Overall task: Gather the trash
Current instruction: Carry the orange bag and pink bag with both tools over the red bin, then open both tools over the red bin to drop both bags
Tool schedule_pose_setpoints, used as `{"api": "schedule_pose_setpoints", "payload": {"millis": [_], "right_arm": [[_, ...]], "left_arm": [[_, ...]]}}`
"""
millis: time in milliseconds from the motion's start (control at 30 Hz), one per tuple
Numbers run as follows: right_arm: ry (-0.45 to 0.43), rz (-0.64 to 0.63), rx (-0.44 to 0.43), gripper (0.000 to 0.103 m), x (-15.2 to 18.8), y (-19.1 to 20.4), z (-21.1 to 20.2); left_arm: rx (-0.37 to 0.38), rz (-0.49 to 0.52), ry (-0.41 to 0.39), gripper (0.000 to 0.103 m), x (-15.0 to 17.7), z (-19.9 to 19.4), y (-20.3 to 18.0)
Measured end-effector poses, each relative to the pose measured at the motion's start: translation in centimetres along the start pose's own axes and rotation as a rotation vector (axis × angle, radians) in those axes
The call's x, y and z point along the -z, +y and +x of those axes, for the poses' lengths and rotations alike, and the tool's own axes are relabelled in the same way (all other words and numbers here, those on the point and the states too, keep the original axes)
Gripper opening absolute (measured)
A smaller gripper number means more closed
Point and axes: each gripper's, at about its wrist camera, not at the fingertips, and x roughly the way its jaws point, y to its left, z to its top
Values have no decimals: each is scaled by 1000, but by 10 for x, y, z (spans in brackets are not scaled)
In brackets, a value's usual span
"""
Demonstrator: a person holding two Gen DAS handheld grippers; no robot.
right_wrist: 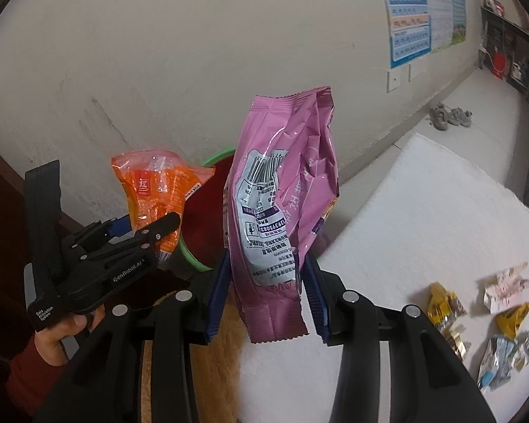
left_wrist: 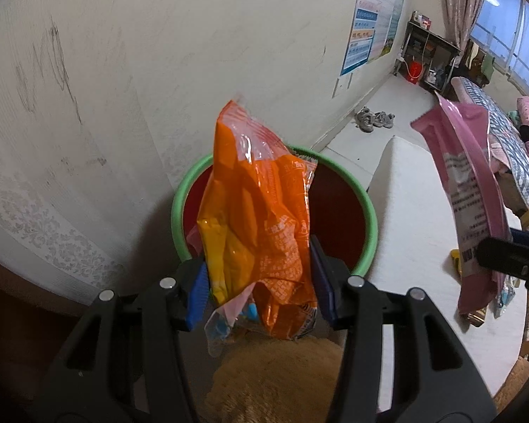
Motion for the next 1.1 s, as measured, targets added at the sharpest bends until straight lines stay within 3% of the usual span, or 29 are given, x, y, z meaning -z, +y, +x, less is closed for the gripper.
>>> {"api": "schedule_pose_setpoints", "payload": {"millis": [200,533,900,967,1033,1100], "right_arm": [[18,-57,8,41,-8,12,14],[79,-79,10,41,-13,17,46],[112,-63,12,42,-31,15,71],[107,-62,6,47,-35,16,73],[98,-63,9,63,-37,20,74],[79,-59,12,68,-37,22,72]], "left_arm": [[-15,-4,15,48,-4,10,9],[-1,-55,71,48,-2,30,16],[-11,-42,109,49,-8,55,19],[-22,-38,108,52,-10,58,20],[-37,-38,110,74,-12,62,22],[-46,-40,98,78,-13,62,25]]}}
